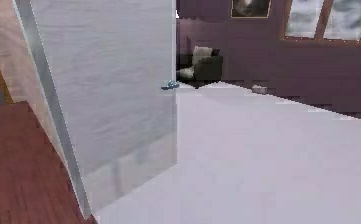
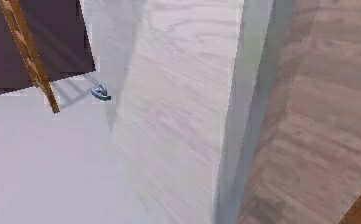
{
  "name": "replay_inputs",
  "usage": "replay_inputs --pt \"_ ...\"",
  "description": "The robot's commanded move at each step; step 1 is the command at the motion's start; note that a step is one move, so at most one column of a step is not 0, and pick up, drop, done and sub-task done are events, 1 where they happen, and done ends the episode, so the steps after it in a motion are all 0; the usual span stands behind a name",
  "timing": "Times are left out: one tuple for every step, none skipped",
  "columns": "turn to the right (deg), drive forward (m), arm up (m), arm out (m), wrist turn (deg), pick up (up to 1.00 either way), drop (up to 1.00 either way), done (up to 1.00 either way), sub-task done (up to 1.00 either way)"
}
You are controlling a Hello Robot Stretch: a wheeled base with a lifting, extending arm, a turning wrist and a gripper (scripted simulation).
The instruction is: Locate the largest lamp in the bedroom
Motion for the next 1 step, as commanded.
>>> replay_inputs --pt "45.0 0.00 0.00 0.00 0.0 0.00 0.00 0.00 0.00"
